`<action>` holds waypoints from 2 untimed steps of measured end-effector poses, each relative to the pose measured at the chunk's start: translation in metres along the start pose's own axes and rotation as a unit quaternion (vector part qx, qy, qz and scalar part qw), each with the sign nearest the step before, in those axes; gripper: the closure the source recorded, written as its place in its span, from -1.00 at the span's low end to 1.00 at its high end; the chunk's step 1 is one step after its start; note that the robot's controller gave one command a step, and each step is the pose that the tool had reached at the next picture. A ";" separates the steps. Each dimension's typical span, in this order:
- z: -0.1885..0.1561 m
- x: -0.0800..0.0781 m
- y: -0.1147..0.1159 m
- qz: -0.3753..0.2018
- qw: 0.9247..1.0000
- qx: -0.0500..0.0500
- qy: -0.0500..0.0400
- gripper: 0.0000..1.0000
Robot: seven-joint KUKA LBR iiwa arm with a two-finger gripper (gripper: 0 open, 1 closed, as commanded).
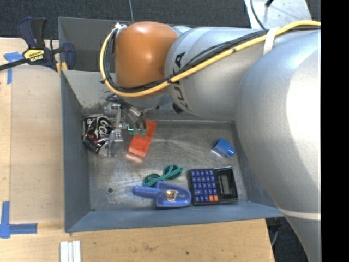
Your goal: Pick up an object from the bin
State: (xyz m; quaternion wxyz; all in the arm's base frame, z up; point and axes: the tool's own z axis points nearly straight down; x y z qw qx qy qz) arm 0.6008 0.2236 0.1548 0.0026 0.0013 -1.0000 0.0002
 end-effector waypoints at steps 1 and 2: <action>-0.004 -0.002 -0.001 0.001 1.000 -0.001 -0.004 -1.00; 0.067 -0.019 -0.001 0.000 1.000 -0.001 -0.006 -1.00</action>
Offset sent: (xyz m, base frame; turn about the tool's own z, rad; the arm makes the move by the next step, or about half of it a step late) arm 0.0186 -0.0017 -0.0848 0.0008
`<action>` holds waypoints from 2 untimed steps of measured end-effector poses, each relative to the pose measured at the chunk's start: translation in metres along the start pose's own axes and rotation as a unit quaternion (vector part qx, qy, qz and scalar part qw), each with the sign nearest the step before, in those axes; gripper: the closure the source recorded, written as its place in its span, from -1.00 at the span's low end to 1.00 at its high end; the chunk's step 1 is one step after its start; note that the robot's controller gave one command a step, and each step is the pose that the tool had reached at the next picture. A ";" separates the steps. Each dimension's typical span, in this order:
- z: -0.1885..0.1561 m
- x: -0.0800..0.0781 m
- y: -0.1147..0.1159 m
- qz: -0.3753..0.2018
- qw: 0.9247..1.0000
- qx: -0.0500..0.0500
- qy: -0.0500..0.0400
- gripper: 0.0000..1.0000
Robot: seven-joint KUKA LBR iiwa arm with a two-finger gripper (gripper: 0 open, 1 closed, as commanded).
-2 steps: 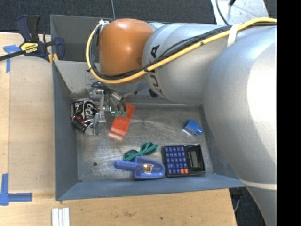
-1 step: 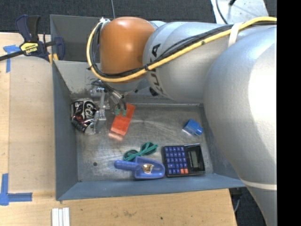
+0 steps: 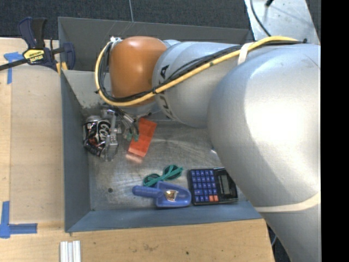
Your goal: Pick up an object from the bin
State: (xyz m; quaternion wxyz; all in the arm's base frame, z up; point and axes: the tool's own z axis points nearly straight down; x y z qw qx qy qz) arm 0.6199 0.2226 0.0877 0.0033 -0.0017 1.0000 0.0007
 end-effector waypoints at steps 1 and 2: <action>-0.006 -0.001 -0.002 0.001 1.000 0.000 -0.002 -1.00; -0.013 0.001 -0.004 0.064 0.998 0.000 0.001 -1.00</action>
Offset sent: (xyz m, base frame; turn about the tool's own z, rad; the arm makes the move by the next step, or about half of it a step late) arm -0.0019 -0.0041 0.0123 0.1278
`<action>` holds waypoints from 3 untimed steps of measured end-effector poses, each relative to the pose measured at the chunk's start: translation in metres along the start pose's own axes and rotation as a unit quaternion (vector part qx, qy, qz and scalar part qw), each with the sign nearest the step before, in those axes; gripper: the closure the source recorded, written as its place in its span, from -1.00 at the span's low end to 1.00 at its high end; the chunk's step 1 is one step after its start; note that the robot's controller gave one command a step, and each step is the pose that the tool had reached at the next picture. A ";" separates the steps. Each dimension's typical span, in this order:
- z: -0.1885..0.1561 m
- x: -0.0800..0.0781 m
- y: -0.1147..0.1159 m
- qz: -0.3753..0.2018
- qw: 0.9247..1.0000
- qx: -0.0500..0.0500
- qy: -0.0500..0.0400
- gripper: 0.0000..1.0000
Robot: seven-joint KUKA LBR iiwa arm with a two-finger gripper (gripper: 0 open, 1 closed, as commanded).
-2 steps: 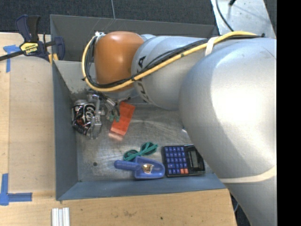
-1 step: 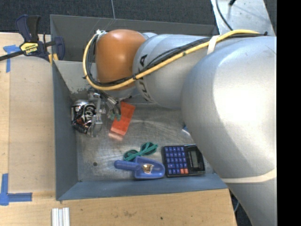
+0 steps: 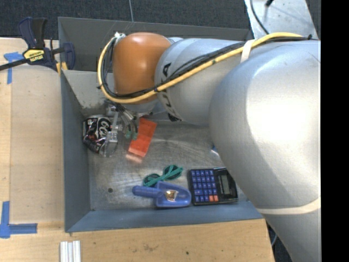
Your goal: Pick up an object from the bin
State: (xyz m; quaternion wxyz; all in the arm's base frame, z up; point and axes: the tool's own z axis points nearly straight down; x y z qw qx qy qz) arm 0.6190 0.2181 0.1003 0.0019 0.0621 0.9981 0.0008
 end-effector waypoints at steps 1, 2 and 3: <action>0.023 -0.008 -0.006 0.007 1.000 -0.001 0.003 -1.00; 0.023 -0.014 -0.010 0.009 1.000 -0.003 0.001 1.00; 0.023 -0.013 -0.010 0.013 1.000 -0.003 0.001 1.00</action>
Offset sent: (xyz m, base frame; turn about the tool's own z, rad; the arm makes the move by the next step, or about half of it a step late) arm 0.0058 -0.0080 -0.0303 0.0688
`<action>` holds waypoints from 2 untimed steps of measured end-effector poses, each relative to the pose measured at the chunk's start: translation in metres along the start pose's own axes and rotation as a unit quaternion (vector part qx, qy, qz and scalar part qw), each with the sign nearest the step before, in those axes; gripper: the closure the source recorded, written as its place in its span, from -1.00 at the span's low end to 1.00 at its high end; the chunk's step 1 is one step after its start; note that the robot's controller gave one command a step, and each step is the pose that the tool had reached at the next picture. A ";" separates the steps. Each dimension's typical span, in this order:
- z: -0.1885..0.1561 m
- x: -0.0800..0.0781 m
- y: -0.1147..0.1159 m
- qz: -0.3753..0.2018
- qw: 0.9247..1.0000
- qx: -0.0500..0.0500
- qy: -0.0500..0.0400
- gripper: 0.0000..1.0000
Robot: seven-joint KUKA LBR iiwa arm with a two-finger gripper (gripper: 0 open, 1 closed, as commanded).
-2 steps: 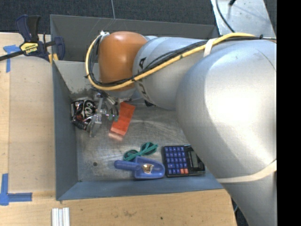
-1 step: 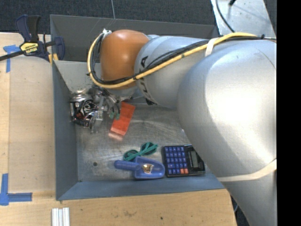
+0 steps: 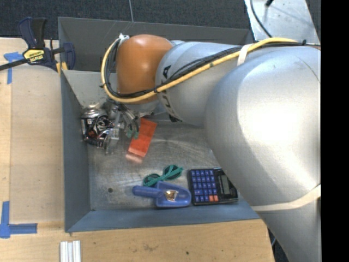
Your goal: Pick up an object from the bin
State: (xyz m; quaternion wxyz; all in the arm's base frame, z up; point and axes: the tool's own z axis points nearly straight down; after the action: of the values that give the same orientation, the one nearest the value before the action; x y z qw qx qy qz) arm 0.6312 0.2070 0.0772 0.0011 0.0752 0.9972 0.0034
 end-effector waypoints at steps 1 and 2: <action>-0.063 -0.003 0.000 -0.004 1.000 0.002 -0.002 1.00; -0.054 -0.001 0.000 -0.001 1.000 0.003 0.001 1.00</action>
Offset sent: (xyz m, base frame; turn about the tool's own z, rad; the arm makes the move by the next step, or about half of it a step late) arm 0.0000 0.0001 0.0539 0.0000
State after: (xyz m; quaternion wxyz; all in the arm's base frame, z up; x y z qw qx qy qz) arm 0.6319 0.2063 0.1314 0.0001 0.0746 0.9972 0.0003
